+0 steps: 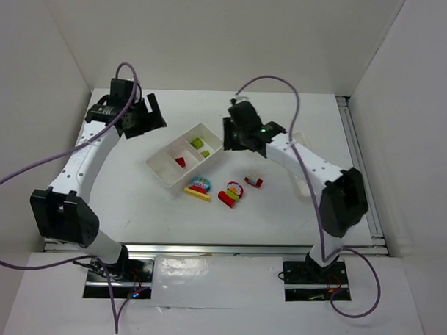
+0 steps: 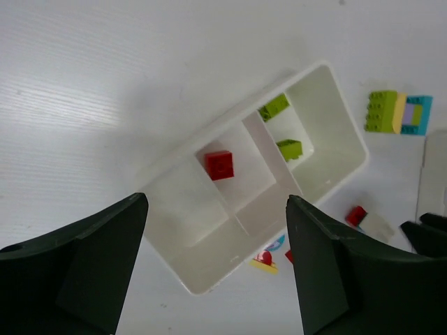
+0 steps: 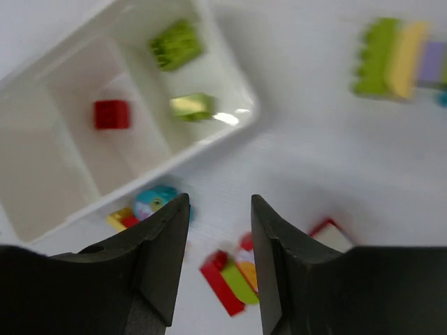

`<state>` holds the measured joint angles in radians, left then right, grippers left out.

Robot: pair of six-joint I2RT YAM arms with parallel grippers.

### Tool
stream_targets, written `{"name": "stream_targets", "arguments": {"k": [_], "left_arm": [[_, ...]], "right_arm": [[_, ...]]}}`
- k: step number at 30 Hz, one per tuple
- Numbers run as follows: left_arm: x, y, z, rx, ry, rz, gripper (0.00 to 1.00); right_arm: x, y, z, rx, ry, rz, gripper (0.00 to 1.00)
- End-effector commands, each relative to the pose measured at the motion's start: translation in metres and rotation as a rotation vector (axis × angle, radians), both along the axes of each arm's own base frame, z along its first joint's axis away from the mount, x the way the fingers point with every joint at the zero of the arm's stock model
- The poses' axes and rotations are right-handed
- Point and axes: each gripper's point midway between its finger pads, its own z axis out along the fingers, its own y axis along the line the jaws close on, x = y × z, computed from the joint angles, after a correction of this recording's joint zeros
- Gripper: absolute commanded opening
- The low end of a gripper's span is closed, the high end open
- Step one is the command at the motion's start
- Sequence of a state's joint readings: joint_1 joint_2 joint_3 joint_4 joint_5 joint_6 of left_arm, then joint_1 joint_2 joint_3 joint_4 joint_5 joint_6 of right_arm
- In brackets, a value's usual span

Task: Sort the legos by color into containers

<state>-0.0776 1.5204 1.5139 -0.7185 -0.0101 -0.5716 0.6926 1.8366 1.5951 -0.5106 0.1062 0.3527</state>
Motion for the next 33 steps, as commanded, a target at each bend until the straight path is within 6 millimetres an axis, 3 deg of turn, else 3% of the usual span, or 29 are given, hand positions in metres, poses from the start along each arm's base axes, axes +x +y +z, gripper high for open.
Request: {"name": "stream_targets", "arguments": {"k": [1, 2, 3, 4, 5, 7, 9, 11, 14, 17, 20, 23, 30, 33], "left_arm": [[0.001, -0.035, 0.032, 0.036, -0.099, -0.138, 0.90], [0.001, -0.044, 0.028, 0.044, -0.092, -0.172, 0.90], [0.003, -0.071, 0.033, 0.024, -0.116, -0.253, 0.90], [0.004, -0.083, 0.032, 0.009, -0.112, -0.287, 0.90], [0.005, -0.095, 0.031, -0.005, -0.107, -0.320, 0.90], [0.004, -0.122, 0.036, -0.036, -0.111, -0.379, 0.90], [0.005, -0.132, 0.029, -0.052, -0.090, -0.409, 0.89], [0.002, -0.148, 0.035, -0.072, -0.102, -0.453, 0.89], [0.002, -0.151, 0.036, -0.064, -0.110, -0.495, 0.89], [0.001, -0.150, 0.034, -0.047, -0.107, -0.511, 0.89], [0.001, -0.150, 0.029, -0.045, -0.089, -0.510, 0.87], [0.000, -0.150, 0.025, -0.050, -0.077, -0.504, 0.87], [0.005, -0.151, 0.017, -0.062, -0.056, -0.509, 0.87], [0.006, -0.153, 0.025, -0.070, -0.075, -0.516, 0.87]], "right_arm": [[0.008, -0.085, 0.039, 0.050, -0.076, -0.334, 0.47], [-0.007, -0.110, 0.006, -0.010, 0.004, -0.374, 0.47], [-0.016, -0.121, 0.003, -0.003, 0.033, -0.416, 0.51], [-0.026, -0.130, -0.008, -0.014, 0.078, -0.429, 0.57], [-0.043, -0.138, -0.027, -0.041, 0.151, -0.431, 0.70], [-0.052, -0.143, -0.039, -0.042, 0.195, -0.448, 0.76], [-0.061, -0.138, -0.047, -0.031, 0.219, -0.383, 0.82], [-0.061, -0.139, -0.056, -0.102, 0.238, -0.317, 0.82], [-0.059, -0.152, -0.064, -0.252, 0.232, -0.224, 0.82], [-0.061, -0.147, -0.071, -0.330, 0.233, -0.051, 0.82], [-0.057, -0.150, -0.079, -0.389, 0.240, 0.000, 0.82], [-0.046, -0.140, -0.076, -0.390, 0.201, 0.047, 0.82], [-0.034, -0.124, -0.090, -0.394, 0.188, 0.130, 0.67], [-0.036, -0.121, -0.095, -0.382, 0.205, 0.145, 0.57]]}}
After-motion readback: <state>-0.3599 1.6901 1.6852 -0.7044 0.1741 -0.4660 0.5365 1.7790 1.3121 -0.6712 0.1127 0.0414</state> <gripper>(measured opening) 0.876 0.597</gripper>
